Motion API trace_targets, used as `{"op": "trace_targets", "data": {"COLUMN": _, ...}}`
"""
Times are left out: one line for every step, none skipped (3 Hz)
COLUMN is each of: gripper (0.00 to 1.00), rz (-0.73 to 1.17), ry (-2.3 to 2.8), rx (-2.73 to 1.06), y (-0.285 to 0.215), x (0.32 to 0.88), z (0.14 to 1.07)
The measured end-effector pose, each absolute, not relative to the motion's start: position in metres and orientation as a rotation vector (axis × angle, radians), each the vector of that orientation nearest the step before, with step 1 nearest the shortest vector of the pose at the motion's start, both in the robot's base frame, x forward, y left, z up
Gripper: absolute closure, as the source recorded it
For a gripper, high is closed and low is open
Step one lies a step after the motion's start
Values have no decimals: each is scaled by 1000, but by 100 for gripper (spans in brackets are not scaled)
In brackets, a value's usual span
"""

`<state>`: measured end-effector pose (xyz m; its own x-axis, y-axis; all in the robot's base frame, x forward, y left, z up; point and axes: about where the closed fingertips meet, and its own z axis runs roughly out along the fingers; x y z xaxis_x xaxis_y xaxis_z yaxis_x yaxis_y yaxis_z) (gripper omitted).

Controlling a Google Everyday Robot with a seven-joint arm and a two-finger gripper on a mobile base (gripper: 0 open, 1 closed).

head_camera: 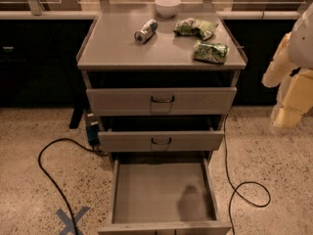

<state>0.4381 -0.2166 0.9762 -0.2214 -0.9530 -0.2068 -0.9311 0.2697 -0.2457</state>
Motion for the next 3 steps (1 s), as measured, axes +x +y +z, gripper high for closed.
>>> {"op": "trace_targets", "data": {"gripper": 0, "rz": -99, "ry": 2232, "rx": -1725, "y": -217, "x": 438, "z": 976}}
{"op": "trace_targets", "data": {"gripper": 0, "rz": -110, "ry": 2200, "rx": -1738, "y": -214, "x": 449, "z": 978}}
{"op": "trace_targets", "data": {"gripper": 0, "rz": -128, "ry": 2144, "rx": -1792, "y": -209, "x": 480, "z": 978}}
